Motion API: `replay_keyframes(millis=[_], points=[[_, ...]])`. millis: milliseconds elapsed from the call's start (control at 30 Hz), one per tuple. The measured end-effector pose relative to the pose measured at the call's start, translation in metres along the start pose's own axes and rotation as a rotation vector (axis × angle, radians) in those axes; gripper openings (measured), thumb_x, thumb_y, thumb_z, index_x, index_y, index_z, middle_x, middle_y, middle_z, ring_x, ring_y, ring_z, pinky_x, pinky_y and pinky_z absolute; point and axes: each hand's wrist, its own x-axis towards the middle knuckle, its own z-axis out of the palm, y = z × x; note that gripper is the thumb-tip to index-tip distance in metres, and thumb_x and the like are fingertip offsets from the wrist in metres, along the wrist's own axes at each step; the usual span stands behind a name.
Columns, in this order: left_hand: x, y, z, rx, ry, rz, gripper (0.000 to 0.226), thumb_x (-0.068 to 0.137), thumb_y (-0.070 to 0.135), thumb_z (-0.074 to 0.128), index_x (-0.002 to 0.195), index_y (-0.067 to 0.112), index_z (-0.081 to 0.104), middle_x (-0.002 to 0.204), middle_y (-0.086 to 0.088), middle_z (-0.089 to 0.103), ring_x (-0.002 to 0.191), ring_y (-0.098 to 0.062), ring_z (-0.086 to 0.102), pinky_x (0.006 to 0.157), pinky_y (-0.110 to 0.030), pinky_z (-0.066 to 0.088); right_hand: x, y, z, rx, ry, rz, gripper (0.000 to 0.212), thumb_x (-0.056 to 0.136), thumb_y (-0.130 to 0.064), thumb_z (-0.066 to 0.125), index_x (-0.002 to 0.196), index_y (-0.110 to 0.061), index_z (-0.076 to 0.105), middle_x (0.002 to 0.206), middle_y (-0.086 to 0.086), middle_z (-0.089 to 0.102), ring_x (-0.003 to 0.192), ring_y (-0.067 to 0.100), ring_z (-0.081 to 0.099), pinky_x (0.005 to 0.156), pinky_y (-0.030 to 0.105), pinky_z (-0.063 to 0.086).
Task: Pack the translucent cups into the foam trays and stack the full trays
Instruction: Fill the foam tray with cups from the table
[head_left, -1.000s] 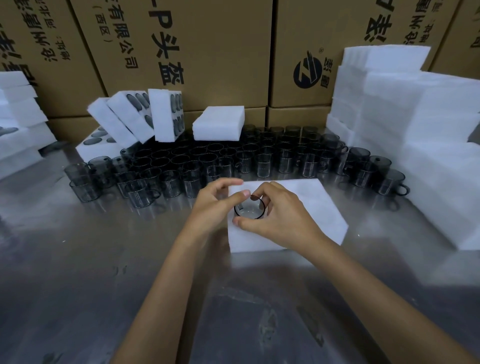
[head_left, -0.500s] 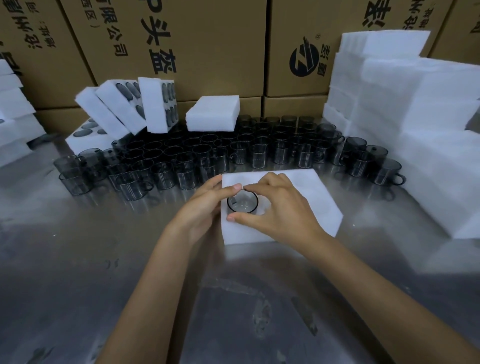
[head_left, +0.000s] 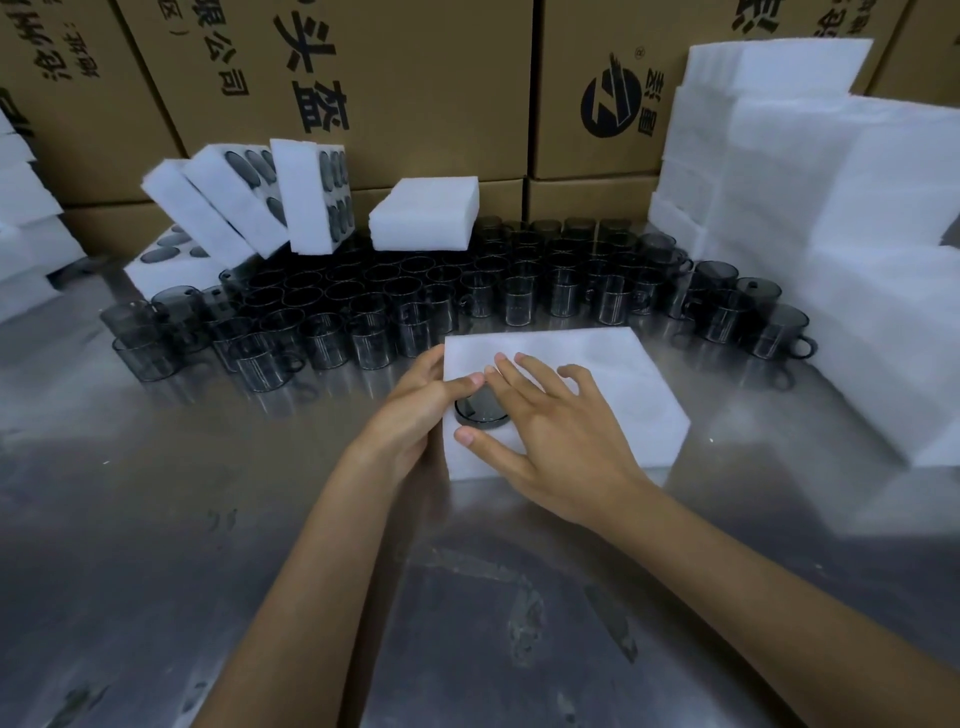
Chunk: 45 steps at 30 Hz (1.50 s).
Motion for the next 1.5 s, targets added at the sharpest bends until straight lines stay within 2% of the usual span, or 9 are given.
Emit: replay_keyframes(millis=[200,367,533,733,900,1033,1167,1333,1500], points=[[-0.006,0.005,0.0,0.028,-0.014,0.006,0.038,0.089,0.015,0.071,0.124,0.027,0.062,0.115,0.009,0.073,0.112,-0.012,0.066,0.102,-0.037,0.048,-0.001,0.001,-0.004,0.082,-0.019,-0.012,0.082,0.094,-0.073,0.015,0.154,-0.02,0.035,0.161,-0.003,0.032,0.15,0.011,0.021,0.118,0.035,0.016],[-0.007,0.015,-0.005,0.077,0.207,0.024,0.034,0.091,0.009,0.064,0.124,0.019,0.064,0.113,0.001,0.072,0.102,-0.015,0.069,0.093,-0.033,0.053,0.009,0.004,-0.021,0.402,-0.003,0.047,0.065,0.096,-0.066,0.029,0.121,-0.019,0.067,0.127,0.001,0.067,0.127,0.016,0.048,0.102,0.028,0.03],[0.011,0.009,-0.022,0.747,0.574,0.312,0.039,0.094,0.003,0.049,0.13,0.011,0.061,0.144,-0.006,0.048,0.132,-0.021,0.045,0.109,-0.031,0.037,0.034,0.032,-0.036,0.551,-0.005,0.247,0.044,0.098,-0.052,0.049,0.131,-0.027,0.065,0.139,-0.009,0.06,0.134,0.014,0.048,0.114,0.039,0.034],[0.065,0.009,-0.034,1.058,0.389,0.227,0.046,0.098,0.009,0.054,0.143,0.005,0.048,0.162,-0.012,0.023,0.153,-0.025,0.006,0.124,-0.037,0.009,0.039,0.071,-0.035,0.692,0.003,0.394,0.032,0.098,-0.039,0.056,0.125,-0.025,0.067,0.134,-0.012,0.061,0.134,0.009,0.047,0.109,0.028,0.036],[0.074,0.014,-0.03,1.027,0.443,0.293,0.018,0.095,0.005,0.057,0.109,0.009,0.068,0.16,-0.012,0.028,0.15,-0.027,0.019,0.119,-0.04,0.023,0.032,0.081,-0.026,0.807,0.063,0.426,0.032,0.098,-0.035,0.057,0.127,-0.023,0.066,0.135,-0.012,0.061,0.13,0.005,0.049,0.096,0.017,0.031],[0.05,0.032,-0.012,0.869,0.461,0.465,0.006,0.096,0.013,0.06,0.097,0.019,0.063,0.158,-0.006,0.031,0.136,-0.019,0.038,0.102,-0.025,0.026,0.021,0.081,-0.023,0.837,0.153,0.421,0.029,0.099,-0.029,0.058,0.126,-0.025,0.067,0.131,-0.013,0.062,0.124,0.003,0.048,0.095,0.014,0.035],[0.021,0.06,0.013,0.775,0.382,0.724,0.009,0.095,0.016,0.064,0.098,0.024,0.063,0.131,0.008,0.047,0.108,0.015,0.045,0.092,-0.005,0.033,0.01,0.073,-0.028,0.925,0.315,0.392,0.031,0.097,-0.022,0.061,0.127,-0.026,0.065,0.123,-0.016,0.065,0.12,0.001,0.054,0.103,0.024,0.042],[-0.015,0.056,0.052,0.613,0.142,0.764,0.011,0.087,0.009,0.074,0.097,0.013,0.072,0.13,0.004,0.051,0.109,0.001,0.058,0.095,-0.029,0.053,0.005,0.066,-0.038,1.053,0.281,0.196,0.058,0.093,-0.021,0.068,0.145,-0.035,0.045,0.136,-0.024,0.054,0.123,-0.011,0.048,0.096,0.009,0.04],[-0.029,0.046,0.066,0.512,0.068,0.629,0.055,0.079,0.014,0.082,0.125,0.029,0.056,0.123,0.01,0.058,0.108,-0.008,0.062,0.093,-0.031,0.053,0.01,0.075,-0.038,0.99,0.148,0.125,0.057,0.082,-0.022,0.079,0.131,-0.034,0.054,0.116,-0.022,0.063,0.106,-0.005,0.056,0.079,0.004,0.039]])
